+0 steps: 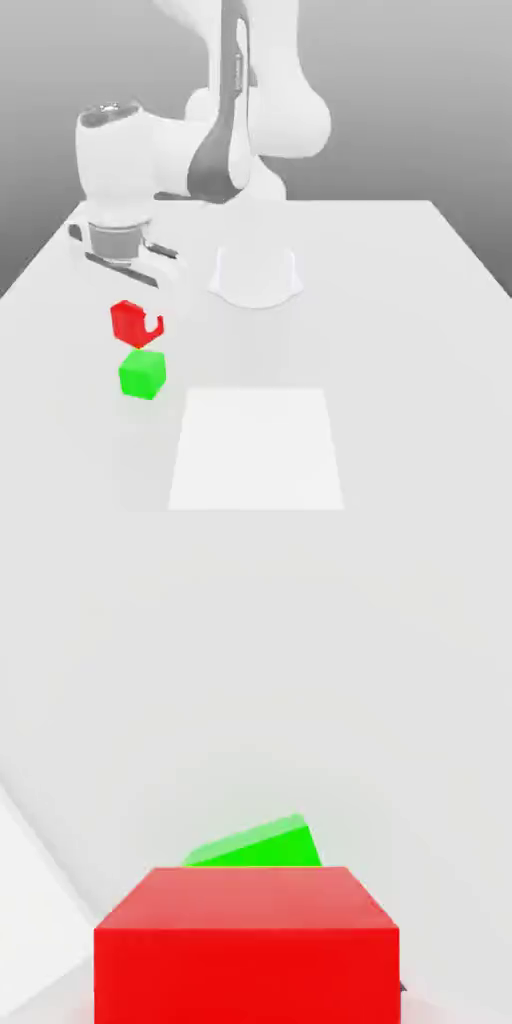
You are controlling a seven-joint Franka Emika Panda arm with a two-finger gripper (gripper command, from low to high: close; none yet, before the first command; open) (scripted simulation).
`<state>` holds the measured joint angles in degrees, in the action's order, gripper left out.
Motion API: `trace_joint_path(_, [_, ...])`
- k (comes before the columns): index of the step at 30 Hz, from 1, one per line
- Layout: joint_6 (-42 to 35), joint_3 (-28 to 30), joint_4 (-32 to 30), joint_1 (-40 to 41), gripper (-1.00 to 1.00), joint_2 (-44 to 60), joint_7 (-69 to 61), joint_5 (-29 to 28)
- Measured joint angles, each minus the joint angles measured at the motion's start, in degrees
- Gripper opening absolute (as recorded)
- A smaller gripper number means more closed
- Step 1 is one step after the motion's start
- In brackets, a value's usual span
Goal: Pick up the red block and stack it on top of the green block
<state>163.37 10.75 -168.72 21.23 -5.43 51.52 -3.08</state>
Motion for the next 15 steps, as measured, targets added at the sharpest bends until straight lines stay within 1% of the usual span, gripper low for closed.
trace_joint_path(2, [3.9,-0.2,0.1,-0.6,-1.00,4.1,-1.7,2.4])
trace_joint_path(3, [5.1,-0.2,0.2,-1.1,1.00,5.4,-2.3,3.3])
trace_joint_path(9, [5.7,0.2,0.2,-3.6,1.00,6.1,-2.7,3.9])
trace_joint_path(10, [5.1,0.7,0.2,-3.8,1.00,5.3,-2.2,3.2])
trace_joint_path(15, [-3.7,0.9,-0.1,-0.4,1.00,-3.8,1.1,-1.8])
